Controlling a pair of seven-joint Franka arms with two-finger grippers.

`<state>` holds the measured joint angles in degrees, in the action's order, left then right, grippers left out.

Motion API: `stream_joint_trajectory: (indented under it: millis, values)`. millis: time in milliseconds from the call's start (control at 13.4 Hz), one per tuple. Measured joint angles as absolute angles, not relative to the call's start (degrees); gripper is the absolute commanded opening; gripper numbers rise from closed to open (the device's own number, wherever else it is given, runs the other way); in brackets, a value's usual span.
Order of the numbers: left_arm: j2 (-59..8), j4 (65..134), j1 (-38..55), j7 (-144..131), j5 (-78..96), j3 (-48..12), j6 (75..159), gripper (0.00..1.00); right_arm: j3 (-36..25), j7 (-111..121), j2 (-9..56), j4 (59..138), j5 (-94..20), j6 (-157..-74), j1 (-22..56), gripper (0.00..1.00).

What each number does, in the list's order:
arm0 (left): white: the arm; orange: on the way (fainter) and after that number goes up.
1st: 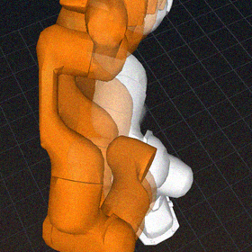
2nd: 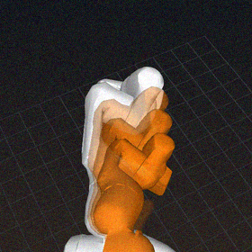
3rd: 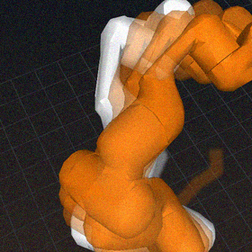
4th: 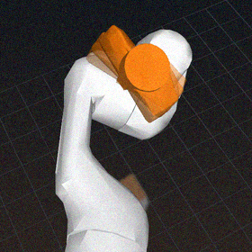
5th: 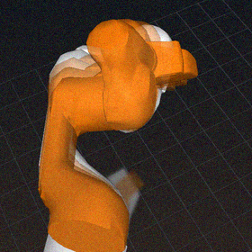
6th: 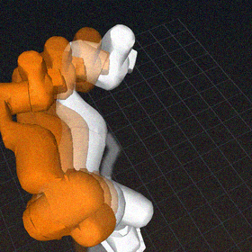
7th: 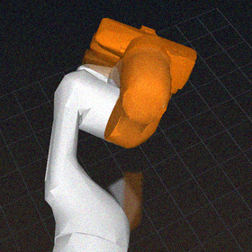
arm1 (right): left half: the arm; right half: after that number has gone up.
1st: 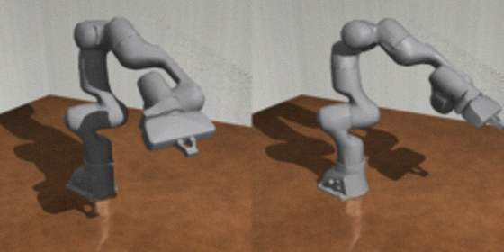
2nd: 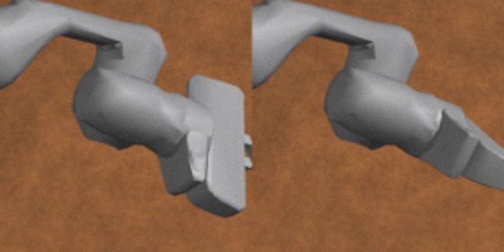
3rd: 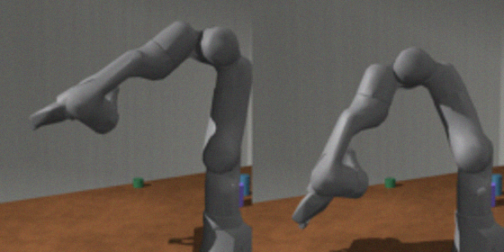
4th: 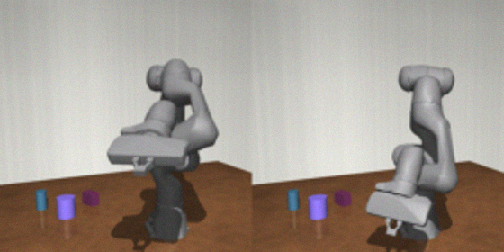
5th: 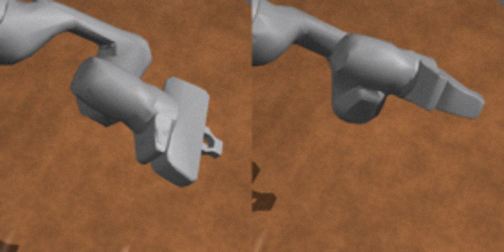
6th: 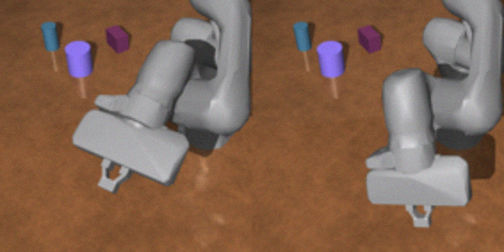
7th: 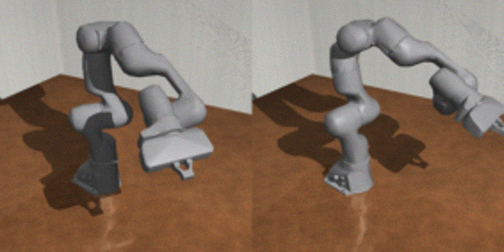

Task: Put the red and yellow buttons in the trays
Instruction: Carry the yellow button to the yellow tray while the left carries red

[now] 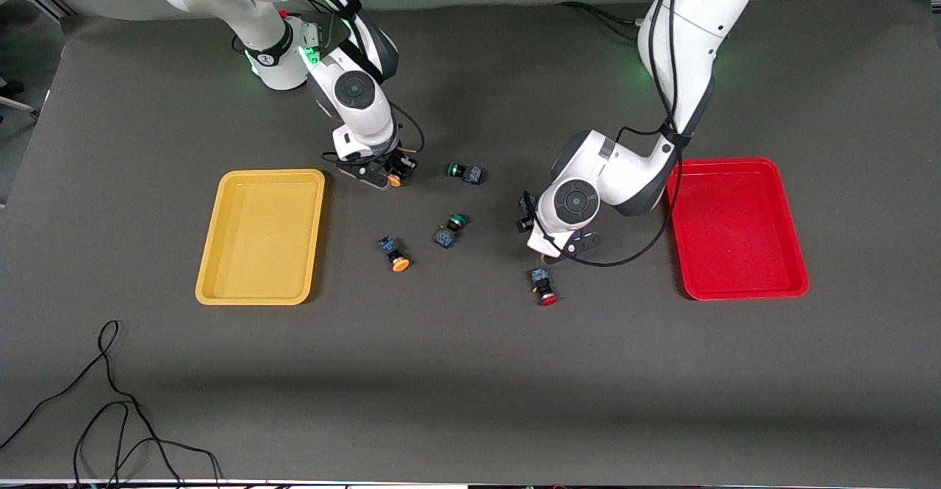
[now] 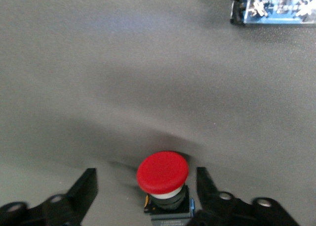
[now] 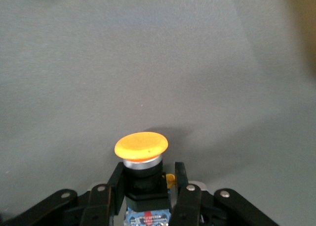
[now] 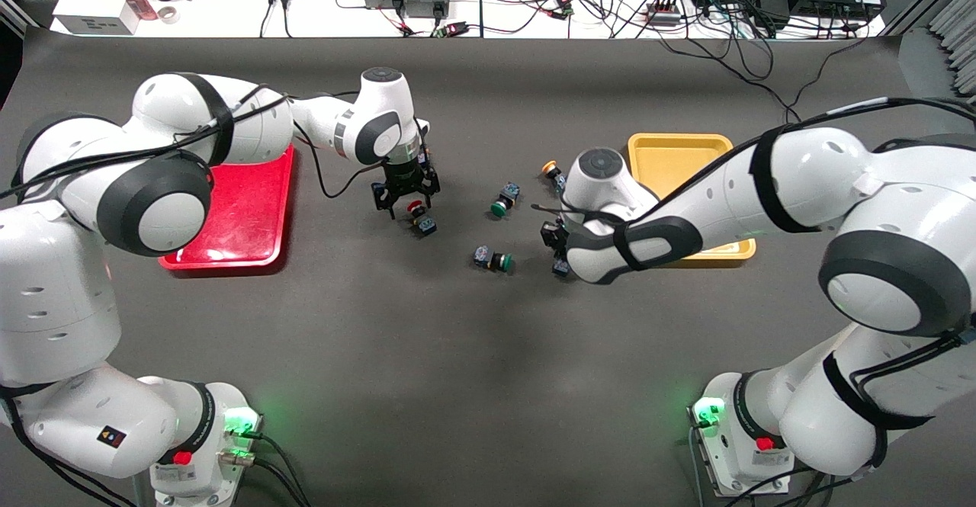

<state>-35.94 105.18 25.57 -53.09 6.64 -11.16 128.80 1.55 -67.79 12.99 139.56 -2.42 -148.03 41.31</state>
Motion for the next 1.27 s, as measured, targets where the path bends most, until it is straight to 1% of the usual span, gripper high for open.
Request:
stream_joint_trajectory:
  millis: [150, 225, 374, 449, 599, 749, 973, 1123, 1273]
  values:
    - [-36.04, 105.18, 25.59, -53.29, 6.67, -11.3, 129.14, 0.17, 1.47, -67.68, 8.76, 133.86, -2.42, -135.83, 41.31, 0.19]
    - [-36.05, 105.18, 25.59, -53.42, 6.68, -11.34, 129.25, 0.01, 1.37, -67.27, 6.58, 129.69, -2.42, -128.47, 41.3, 0.19]
    - [-36.06, 105.14, 25.59, -53.49, 6.71, -11.37, 129.7, 0.0, 0.21, -64.96, 3.79, 120.24, -2.83, -115.61, 41.22, 0.19]
    - [-36.0, 105.05, 25.57, -53.51, 6.73, -11.36, 129.69, 0.0, -1.32, -62.2, 3.25, 115.86, -4.07, -111.16, 41.2, 0.19]
    - [-35.52, 104.38, 25.3, -53.51, 6.73, -11.27, 127.85, 0.0, -6.46, -53.36, 3.19, 110.09, -6.0, -105.98, 41.08, 0.19]
    - [-33.22, 102.83, 23.97, -53.41, 6.66, -10.89, 121.95, 0.0, -13.04, -41.04, 3.36, 108.69, -6.41, -104.0, 40.88, 0.19]
    - [-26.04, 101.07, 18.17, -44.78, 5.9, -10.58, 109.68, 0.0, -24.51, -19.6, 3.99, 108.67, -6.46, -103.33, 40.59, 0.19]
    - [-20.25, 101.61, 12.08, -34.88, 5.27, -10.23, 102.69, 0.0, -31.71, -8.1, 5.1, 108.76, -6.45, -103.37, 40.33, 0.19]
    - [-15.4, 104.3, 5.13, -23.6, 4.04, -9.96, 99.31, 0.0, -36.64, -0.84, 7.02, 109.4, -6.45, -104.92, 40.06, 0.19]
